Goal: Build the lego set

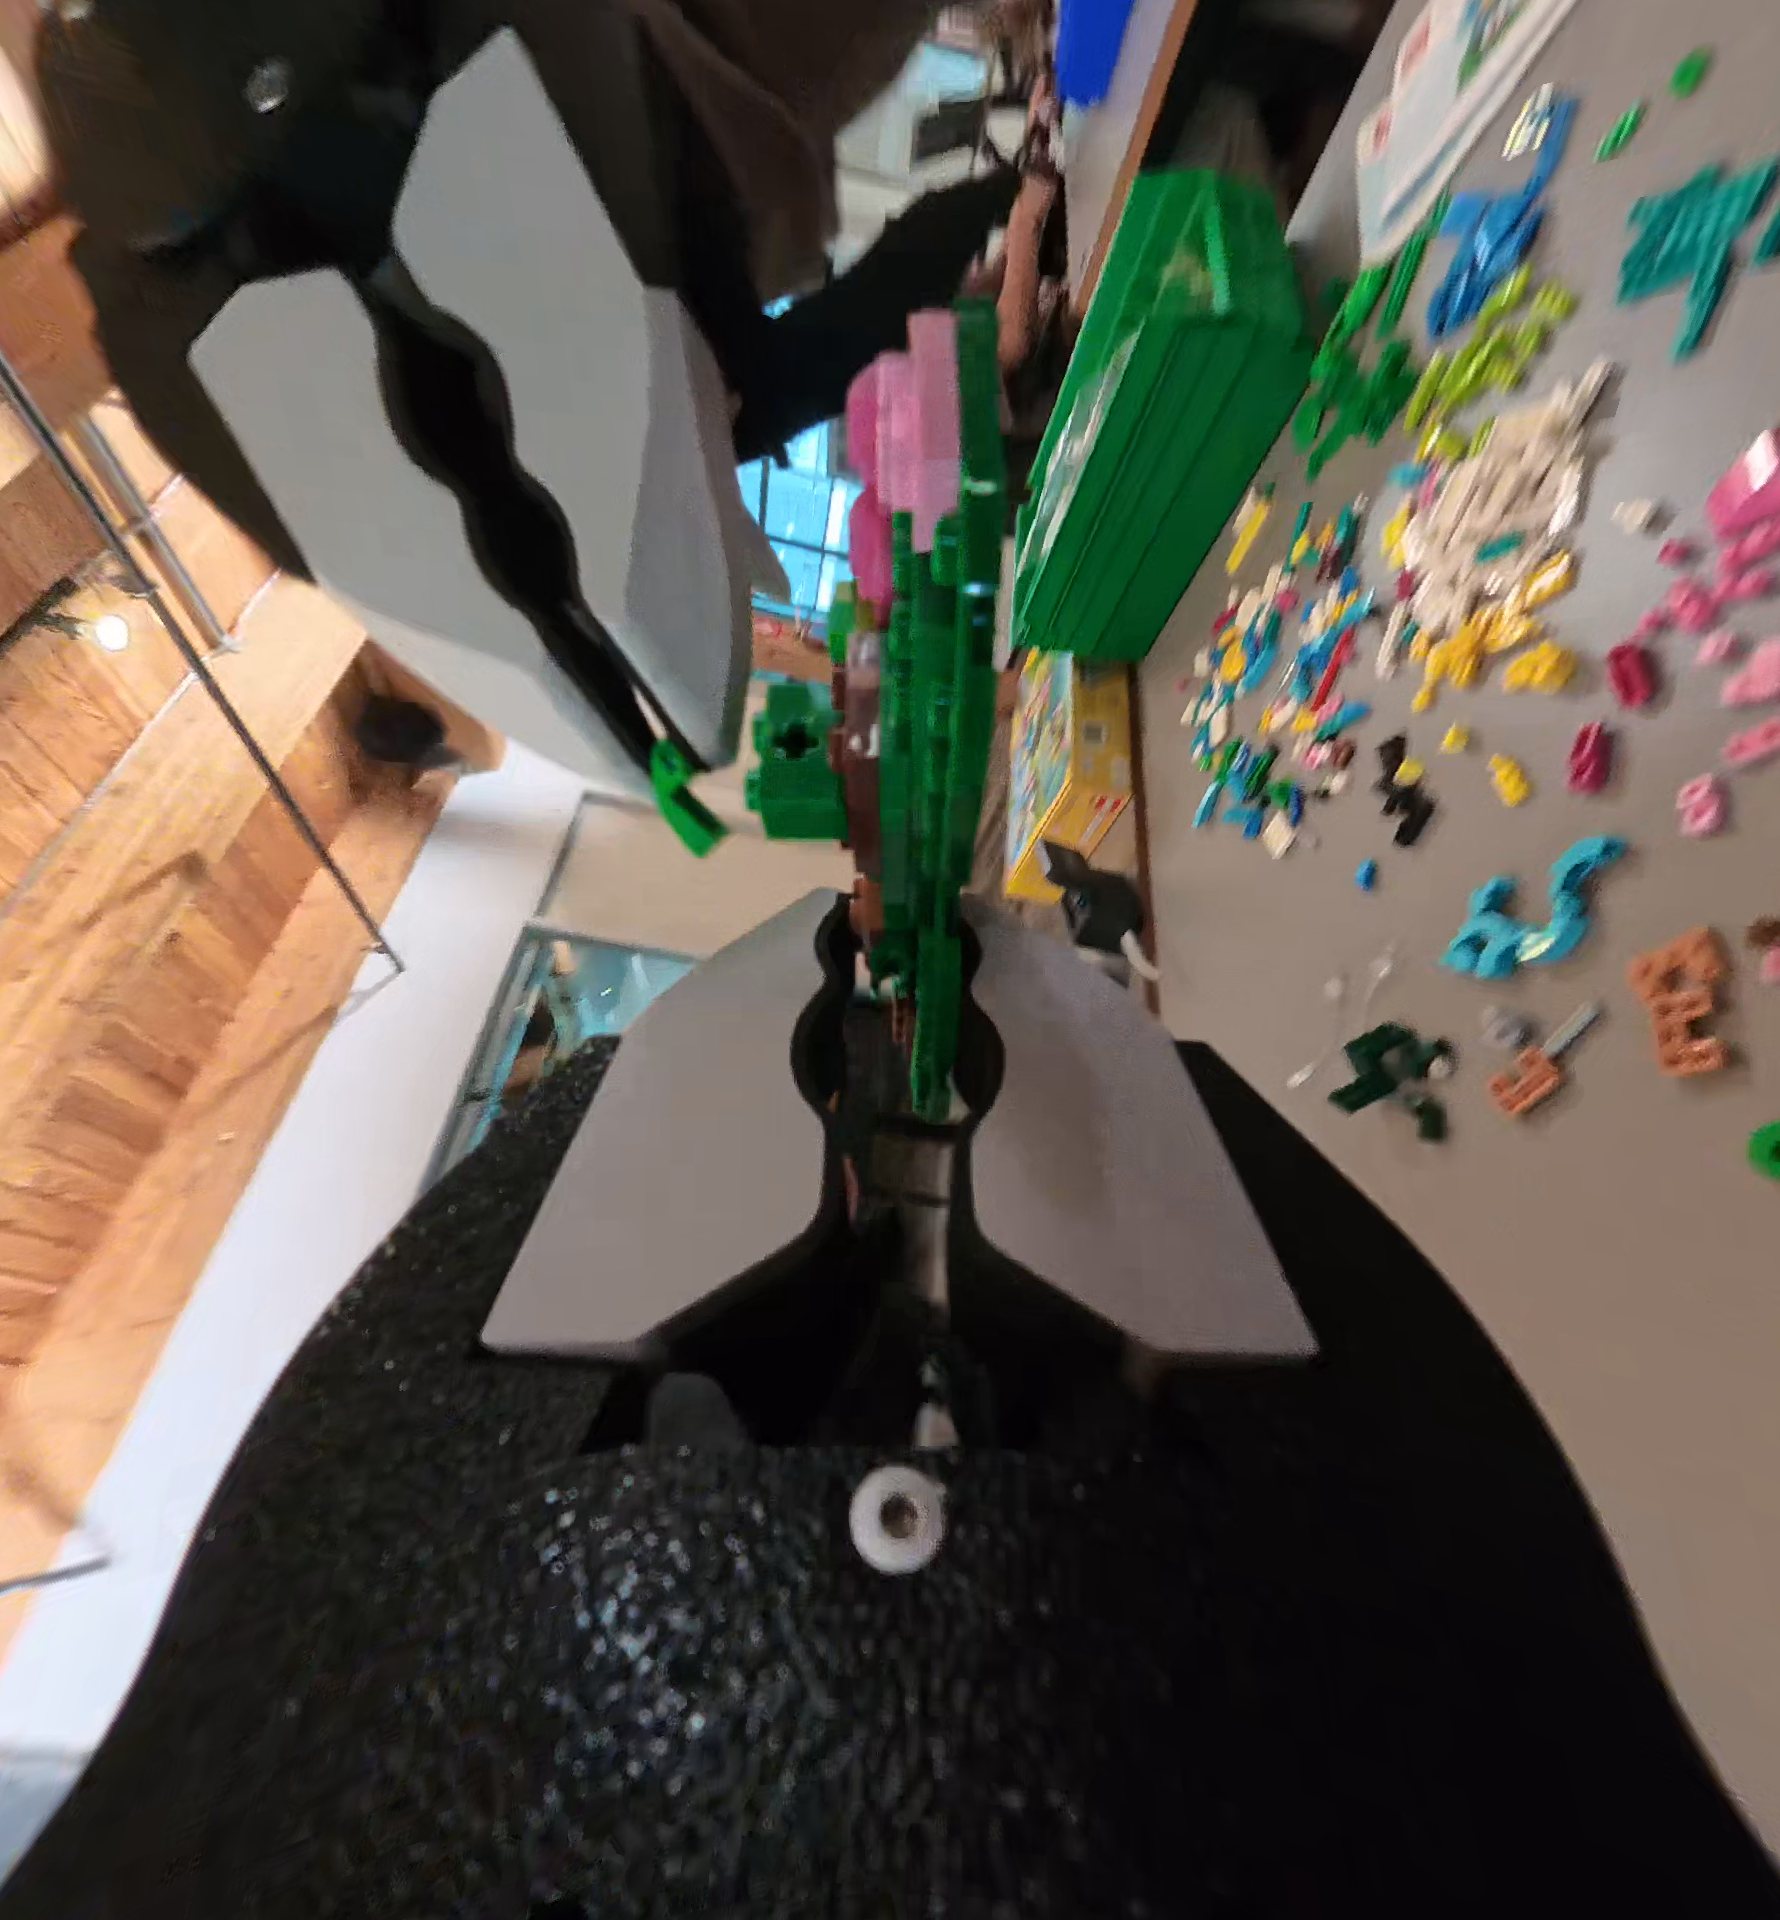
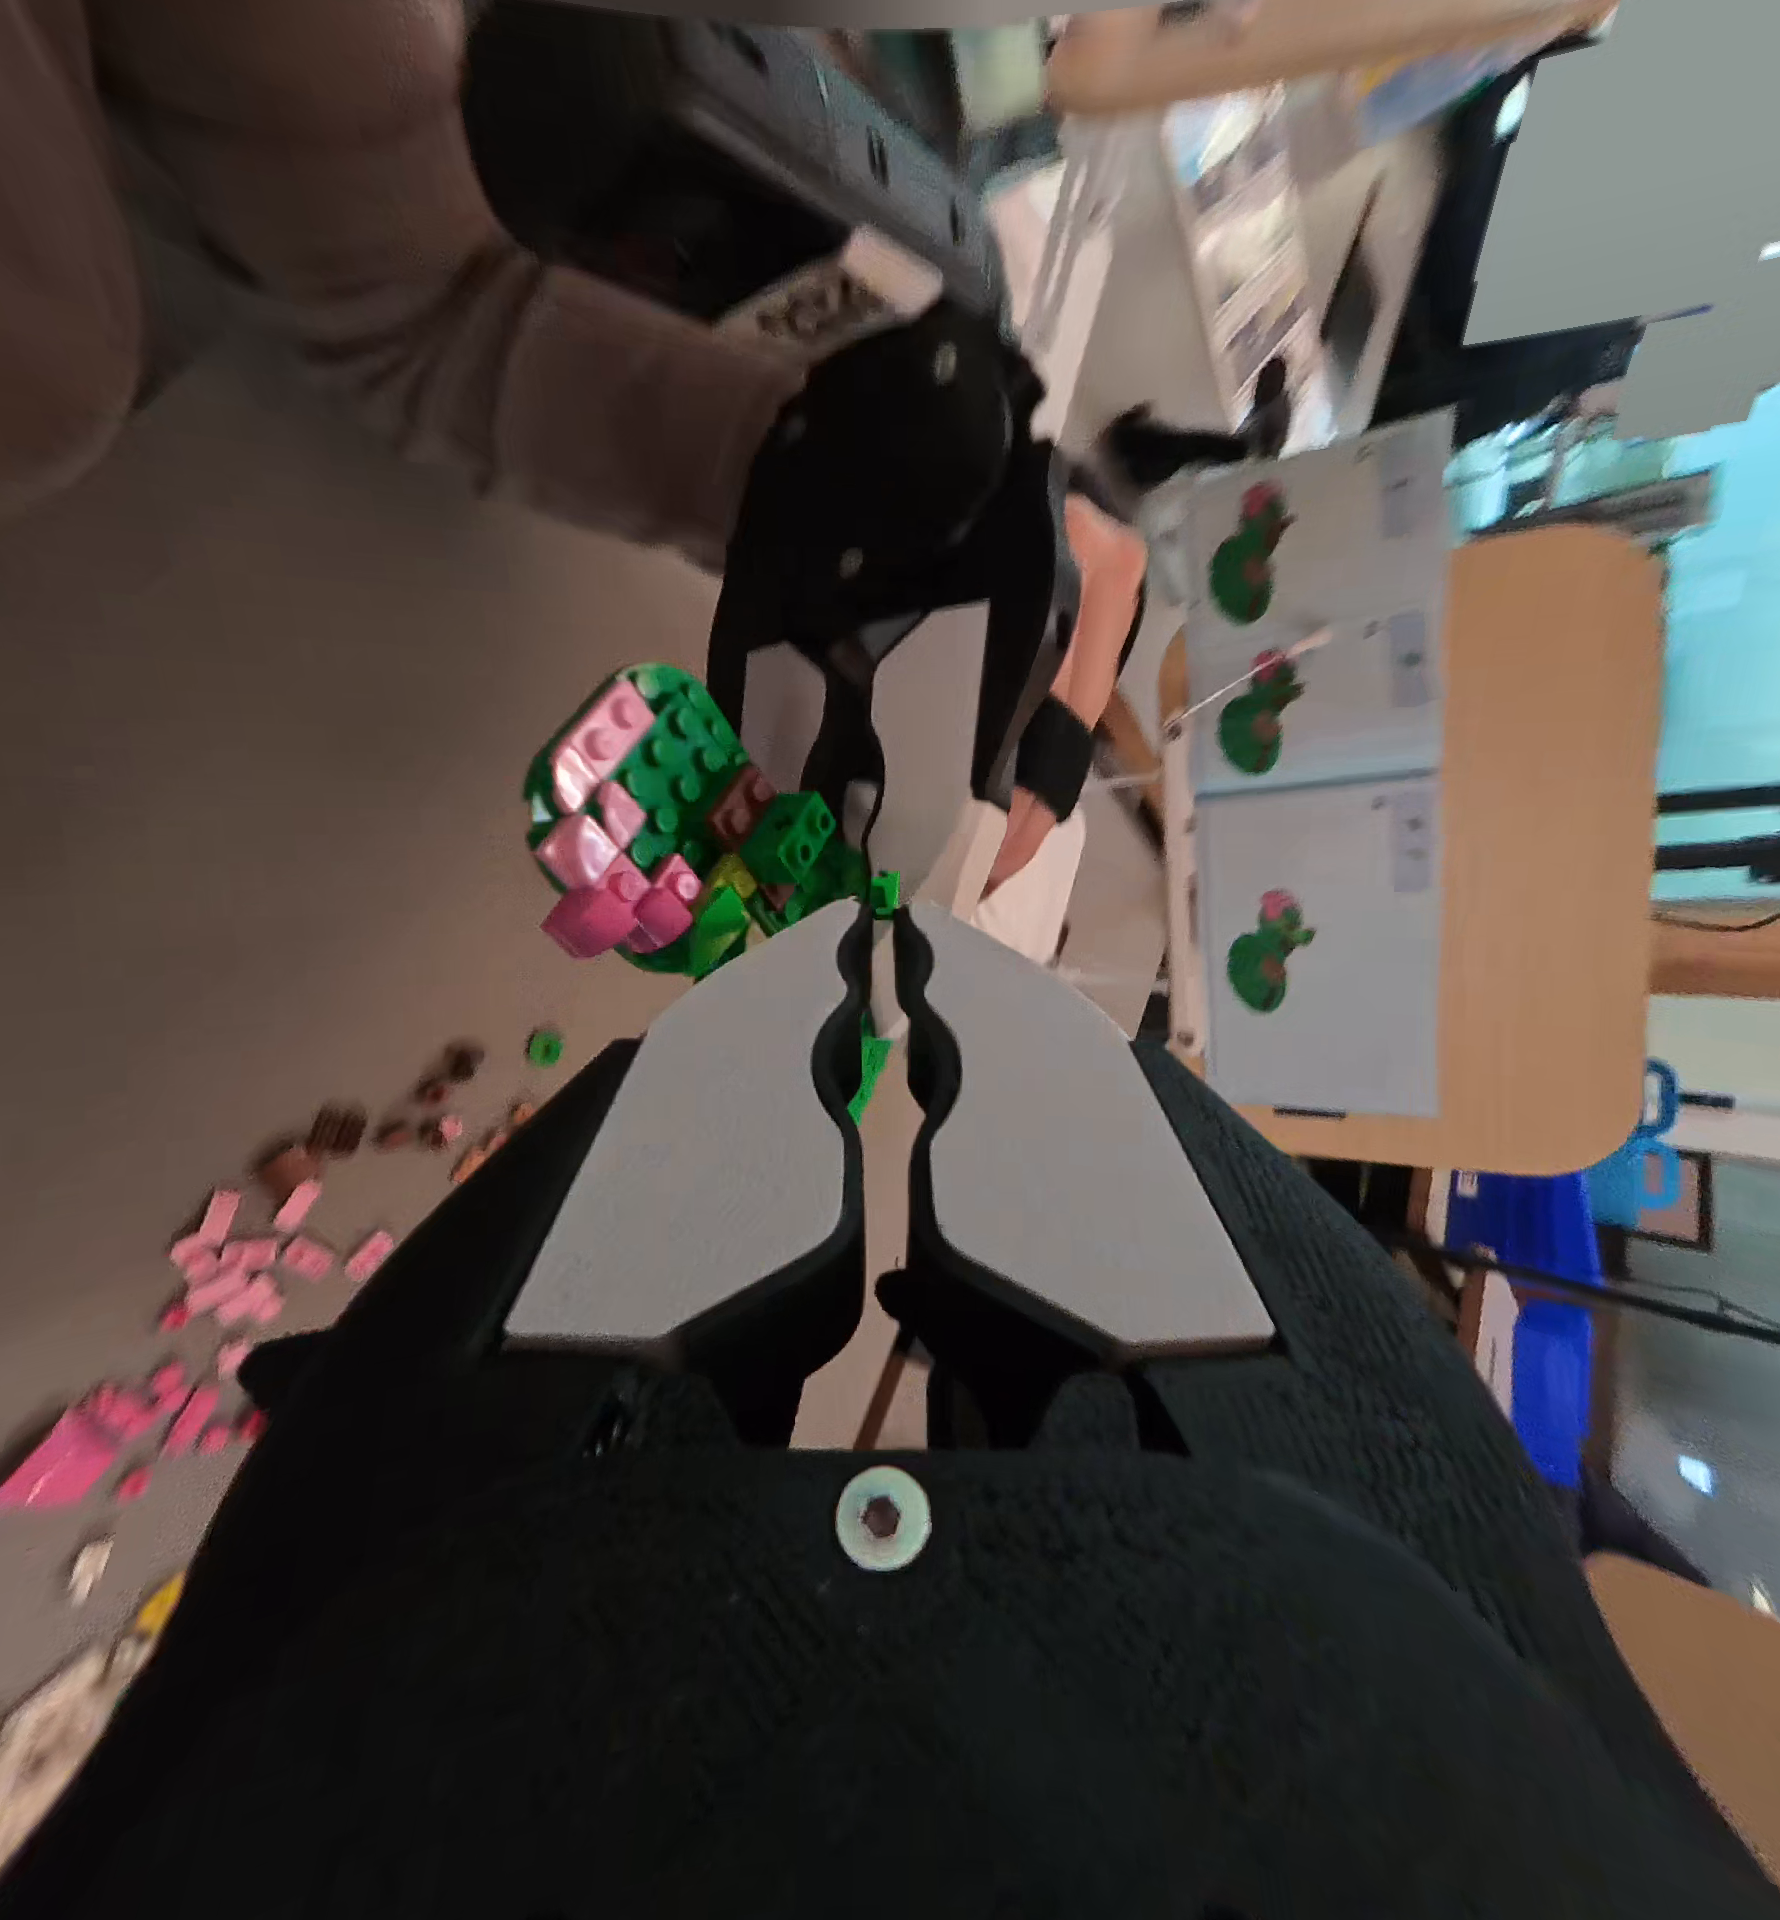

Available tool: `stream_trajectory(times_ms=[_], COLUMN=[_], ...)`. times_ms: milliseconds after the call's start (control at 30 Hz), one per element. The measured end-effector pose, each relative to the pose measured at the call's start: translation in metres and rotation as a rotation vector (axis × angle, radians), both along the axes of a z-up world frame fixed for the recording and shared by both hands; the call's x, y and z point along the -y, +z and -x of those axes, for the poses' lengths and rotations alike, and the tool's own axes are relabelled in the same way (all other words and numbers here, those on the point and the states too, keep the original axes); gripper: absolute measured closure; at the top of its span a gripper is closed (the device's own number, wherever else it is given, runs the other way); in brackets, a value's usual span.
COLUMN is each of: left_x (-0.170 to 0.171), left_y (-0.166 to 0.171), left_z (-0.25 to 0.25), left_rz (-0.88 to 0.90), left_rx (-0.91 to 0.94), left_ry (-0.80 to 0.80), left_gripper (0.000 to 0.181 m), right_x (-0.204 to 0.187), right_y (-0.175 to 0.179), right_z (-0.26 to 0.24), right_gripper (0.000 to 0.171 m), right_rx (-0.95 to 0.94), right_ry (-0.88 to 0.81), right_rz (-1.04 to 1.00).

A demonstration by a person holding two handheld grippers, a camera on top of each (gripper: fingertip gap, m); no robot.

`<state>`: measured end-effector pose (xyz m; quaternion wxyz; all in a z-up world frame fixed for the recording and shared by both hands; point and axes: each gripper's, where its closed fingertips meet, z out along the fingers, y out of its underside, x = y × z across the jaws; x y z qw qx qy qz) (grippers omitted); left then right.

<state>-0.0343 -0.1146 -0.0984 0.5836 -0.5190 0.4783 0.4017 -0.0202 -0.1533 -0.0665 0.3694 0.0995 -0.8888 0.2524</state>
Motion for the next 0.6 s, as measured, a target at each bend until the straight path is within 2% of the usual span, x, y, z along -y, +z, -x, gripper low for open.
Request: stream_trajectory(times_ms=[133,233,600], left_x=[0.007,0.011,0.018], left_y=[0.001,0.002,0.007], left_z=[-0.012,-0.017,-0.019], left_rz=[0.05,0.07,0.066], left_rx=[0.121,0.167,0.21], left_ry=[-0.118,-0.17,-0.216], left_gripper=[0.166,0.166,0.166], right_x=[0.012,0.015,0.025], right_y=[0.005,0.005,0.015], right_z=[-0.011,-0.012,-0.016], right_gripper=[0.169,0.169,0.169], right_rx=[-0.002,-0.017,-0.14], right_ry=[0.047,0.055,0.101], right_rz=[0.12,0.125,0.117])
